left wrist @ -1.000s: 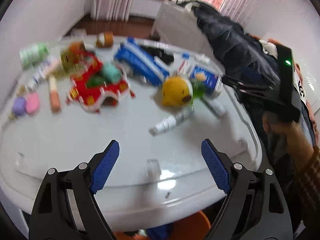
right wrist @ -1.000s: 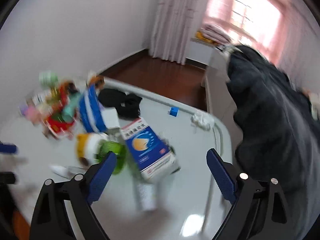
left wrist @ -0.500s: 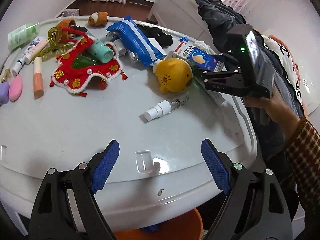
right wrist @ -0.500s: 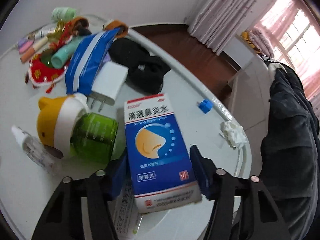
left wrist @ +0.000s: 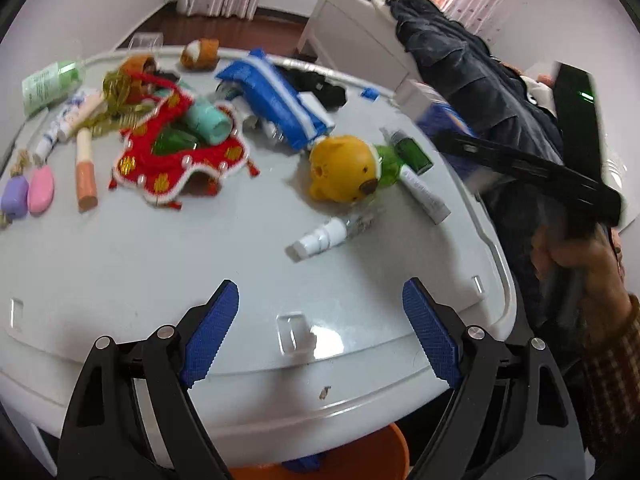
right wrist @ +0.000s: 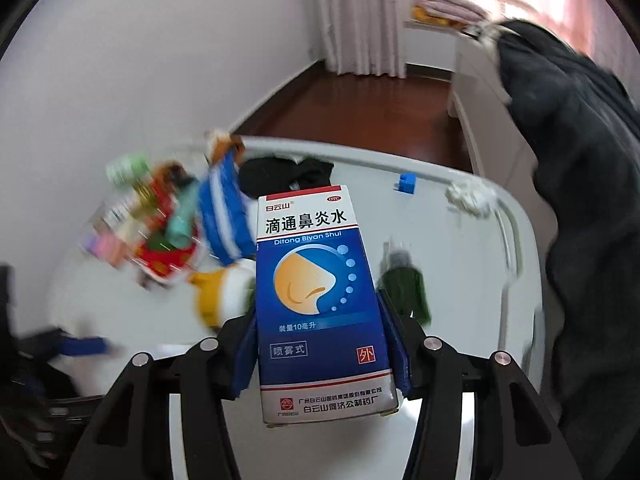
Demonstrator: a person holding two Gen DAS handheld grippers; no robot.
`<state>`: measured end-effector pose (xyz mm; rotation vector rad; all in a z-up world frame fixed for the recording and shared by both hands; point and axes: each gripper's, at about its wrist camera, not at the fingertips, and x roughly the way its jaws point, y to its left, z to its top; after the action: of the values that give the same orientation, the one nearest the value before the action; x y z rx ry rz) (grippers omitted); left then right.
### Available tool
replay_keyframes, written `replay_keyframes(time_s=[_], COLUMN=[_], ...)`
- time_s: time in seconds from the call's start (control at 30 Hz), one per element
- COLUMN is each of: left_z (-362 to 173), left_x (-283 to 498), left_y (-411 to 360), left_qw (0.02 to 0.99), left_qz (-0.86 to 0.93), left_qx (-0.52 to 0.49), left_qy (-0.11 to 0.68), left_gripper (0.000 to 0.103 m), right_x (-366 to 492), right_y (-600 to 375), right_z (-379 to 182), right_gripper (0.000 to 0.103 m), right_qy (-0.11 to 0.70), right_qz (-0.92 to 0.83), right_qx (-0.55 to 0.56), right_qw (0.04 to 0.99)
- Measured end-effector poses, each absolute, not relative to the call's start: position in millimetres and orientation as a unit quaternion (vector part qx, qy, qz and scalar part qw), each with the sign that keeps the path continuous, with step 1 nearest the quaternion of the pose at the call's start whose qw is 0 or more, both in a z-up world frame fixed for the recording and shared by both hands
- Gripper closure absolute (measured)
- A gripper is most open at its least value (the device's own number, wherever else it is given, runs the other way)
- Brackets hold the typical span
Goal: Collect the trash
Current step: 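Grasp the blue nasal-spray box with the right tool, then grasp the yellow duck mosquito-repellent device with the left tool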
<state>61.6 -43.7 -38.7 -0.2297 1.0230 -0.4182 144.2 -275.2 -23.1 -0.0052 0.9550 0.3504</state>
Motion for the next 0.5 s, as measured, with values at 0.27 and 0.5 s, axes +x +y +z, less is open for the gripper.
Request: replay_keyframes(time_s=[0.27, 0.5], left_z=[-5.4, -25.8], left_x=[105.8, 151.9], left_y=[-93.9, -142.6], left_qw=[0.852, 0.842], left_qz=[-0.287, -0.314], left_qx=[0.001, 0.111], left_qy=[0.438, 0.425], left_gripper=[0.021, 0.021], right_x=[65.0, 62.8], right_y=[-285.4, -303.2], right_z=[33.7, 26.3], right_gripper=[0.05, 0.05], right_qy=[0.386, 0.389], right_qz=[0.193, 0.189], right_qx=[0.075, 0.093], right_qw=[0.899, 0.897])
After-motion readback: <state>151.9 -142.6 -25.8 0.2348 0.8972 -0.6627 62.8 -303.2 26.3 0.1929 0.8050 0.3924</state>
